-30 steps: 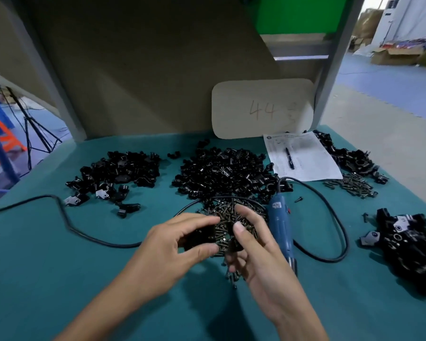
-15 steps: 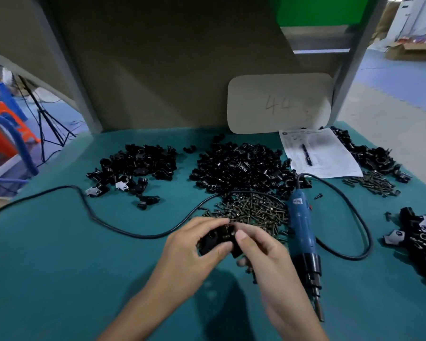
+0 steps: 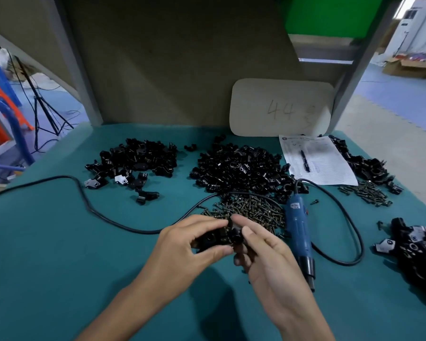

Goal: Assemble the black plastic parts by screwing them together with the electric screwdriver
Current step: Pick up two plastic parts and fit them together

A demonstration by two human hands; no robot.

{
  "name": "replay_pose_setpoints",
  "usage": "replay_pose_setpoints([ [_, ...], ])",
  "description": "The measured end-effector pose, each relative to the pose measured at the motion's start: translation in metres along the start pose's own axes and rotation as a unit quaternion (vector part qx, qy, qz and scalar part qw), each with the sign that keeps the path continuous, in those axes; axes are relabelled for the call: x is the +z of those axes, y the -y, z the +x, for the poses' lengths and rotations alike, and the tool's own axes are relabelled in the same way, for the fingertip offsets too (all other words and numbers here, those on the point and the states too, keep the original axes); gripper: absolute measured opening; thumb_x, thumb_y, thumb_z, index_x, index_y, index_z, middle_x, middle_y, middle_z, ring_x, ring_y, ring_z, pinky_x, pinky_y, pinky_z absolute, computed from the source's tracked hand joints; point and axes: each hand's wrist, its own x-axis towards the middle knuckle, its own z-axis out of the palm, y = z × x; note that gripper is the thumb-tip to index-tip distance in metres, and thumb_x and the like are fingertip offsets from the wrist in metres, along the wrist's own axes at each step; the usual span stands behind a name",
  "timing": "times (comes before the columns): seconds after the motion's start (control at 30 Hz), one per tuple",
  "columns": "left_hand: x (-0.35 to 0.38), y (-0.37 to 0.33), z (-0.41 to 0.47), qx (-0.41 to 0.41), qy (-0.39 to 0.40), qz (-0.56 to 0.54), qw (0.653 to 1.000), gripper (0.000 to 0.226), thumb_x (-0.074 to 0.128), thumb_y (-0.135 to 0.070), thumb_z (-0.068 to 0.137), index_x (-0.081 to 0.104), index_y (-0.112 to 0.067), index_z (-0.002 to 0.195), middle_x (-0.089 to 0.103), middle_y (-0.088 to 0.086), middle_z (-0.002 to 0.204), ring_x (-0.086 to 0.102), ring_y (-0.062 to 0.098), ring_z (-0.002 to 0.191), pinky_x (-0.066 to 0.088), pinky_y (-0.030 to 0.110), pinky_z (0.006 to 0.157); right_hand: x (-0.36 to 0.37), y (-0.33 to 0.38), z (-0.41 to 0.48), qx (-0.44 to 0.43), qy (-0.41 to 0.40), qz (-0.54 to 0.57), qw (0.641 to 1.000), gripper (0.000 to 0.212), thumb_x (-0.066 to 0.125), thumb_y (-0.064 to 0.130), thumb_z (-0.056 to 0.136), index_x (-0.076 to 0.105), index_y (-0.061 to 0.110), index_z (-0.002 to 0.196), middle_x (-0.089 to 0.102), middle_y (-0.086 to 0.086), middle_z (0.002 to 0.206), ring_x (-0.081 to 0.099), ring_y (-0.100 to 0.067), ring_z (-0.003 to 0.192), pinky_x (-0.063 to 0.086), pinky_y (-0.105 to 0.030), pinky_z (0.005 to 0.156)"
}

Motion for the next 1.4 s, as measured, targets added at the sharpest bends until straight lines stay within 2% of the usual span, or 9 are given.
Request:
replay_pose_setpoints([
  [0.23, -0.001, 0.002, -0.003, -0.003, 0.016, -0.009, 1.0, 0.039, 0.084, -0.032, 0.08, 0.075, -0.033, 0.119, 0.07, -0.018, 0.113, 0.067, 0.009, 0.109, 0.051, 0.019, 0.09, -0.012, -0.001, 0.0, 0.006, 0.077, -0.106, 0.991, 0.034, 0.07, 0.034, 0.083, 0.077, 0.027, 0.116, 0.062, -0.004, 0.088, 0.056, -0.012, 0.078, 0.053, -0.024, 0.074],
  [0.37, 0.003, 0.002, 0.001, -0.012, 0.004, -0.015, 1.0, 0.036, 0.084, -0.034, 0.078, 0.076, -0.031, 0.113, 0.07, -0.017, 0.109, 0.067, 0.009, 0.106, 0.053, 0.026, 0.092, -0.004, -0.009, 0.003, 0.009, 0.063, -0.003, 0.998, 0.03, 0.067, 0.024, 0.088, 0.071, 0.007, 0.113, 0.071, -0.014, 0.106, 0.07, -0.02, 0.094, 0.058, -0.031, 0.086],
  [0.43, 0.005, 0.004, 0.004, -0.016, -0.015, -0.03, 0.999, 0.036, 0.084, -0.038, 0.075, 0.076, -0.034, 0.109, 0.071, -0.018, 0.108, 0.068, 0.009, 0.105, 0.054, 0.029, 0.092, -0.002, -0.011, 0.004, 0.011, 0.036, 0.033, 0.999, 0.024, 0.066, 0.019, 0.09, 0.068, 0.006, 0.111, 0.071, -0.014, 0.101, 0.07, -0.023, 0.093, 0.059, -0.034, 0.089],
  [0.57, 0.009, 0.004, 0.004, -0.013, -0.021, -0.041, 0.999, 0.037, 0.08, -0.052, 0.074, 0.072, -0.042, 0.109, 0.07, -0.021, 0.109, 0.068, 0.006, 0.105, 0.051, 0.018, 0.091, -0.004, -0.009, 0.007, 0.013, 0.003, 0.027, 1.0, 0.031, 0.068, 0.02, 0.09, 0.066, 0.005, 0.118, 0.065, -0.014, 0.099, 0.065, -0.024, 0.09, 0.059, -0.036, 0.09],
  [0.7, 0.012, 0.005, 0.006, -0.02, -0.016, -0.059, 0.998, 0.037, 0.078, -0.049, 0.079, 0.074, -0.037, 0.114, 0.071, -0.019, 0.113, 0.068, 0.007, 0.108, 0.051, 0.018, 0.091, -0.007, -0.008, 0.008, 0.017, 0.011, 0.05, 0.999, 0.027, 0.069, 0.022, 0.088, 0.066, 0.012, 0.113, 0.069, -0.004, 0.078, 0.069, -0.015, 0.073, 0.06, -0.033, 0.085],
  [0.97, 0.013, -0.001, 0.01, -0.004, -0.005, -0.029, 1.0, 0.037, 0.073, -0.046, 0.087, 0.071, -0.036, 0.122, 0.068, -0.022, 0.117, 0.064, 0.005, 0.115, 0.046, 0.012, 0.093, -0.008, -0.01, 0.011, 0.022, 0.015, 0.057, 0.998, 0.021, 0.069, 0.024, 0.088, 0.078, 0.017, 0.106, 0.07, -0.006, 0.085, 0.07, -0.014, 0.074, 0.06, -0.032, 0.082],
  [1.07, 0.013, 0.0, 0.011, -0.013, 0.005, -0.045, 0.999, 0.041, 0.077, -0.045, 0.083, 0.07, -0.04, 0.122, 0.068, -0.022, 0.118, 0.064, 0.005, 0.115, 0.049, 0.02, 0.097, -0.009, -0.008, 0.011, 0.015, 0.02, 0.05, 0.998, 0.025, 0.068, 0.025, 0.09, 0.077, 0.016, 0.111, 0.07, -0.002, 0.081, 0.068, -0.011, 0.073, 0.059, -0.031, 0.082],
  [1.2, 0.012, 0.002, 0.014, -0.046, 0.019, -0.096, 0.994, 0.044, 0.082, -0.036, 0.078, 0.072, -0.038, 0.12, 0.07, -0.016, 0.118, 0.066, 0.009, 0.114, 0.053, 0.036, 0.101, -0.011, -0.004, 0.01, 0.005, 0.033, 0.028, 0.999, 0.03, 0.066, 0.024, 0.091, 0.075, 0.015, 0.119, 0.072, -0.007, 0.094, 0.07, -0.014, 0.081, 0.059, -0.031, 0.086],
  [1.4, 0.014, -0.001, 0.017, -0.046, 0.004, -0.118, 0.992, 0.044, 0.08, -0.049, 0.074, 0.073, -0.042, 0.116, 0.071, -0.013, 0.115, 0.068, 0.013, 0.112, 0.054, 0.041, 0.099, -0.008, -0.002, 0.01, 0.001, 0.03, 0.04, 0.999, 0.026, 0.066, 0.023, 0.091, 0.077, 0.015, 0.113, 0.068, 0.0, 0.077, 0.067, -0.009, 0.072, 0.059, -0.03, 0.082],
])
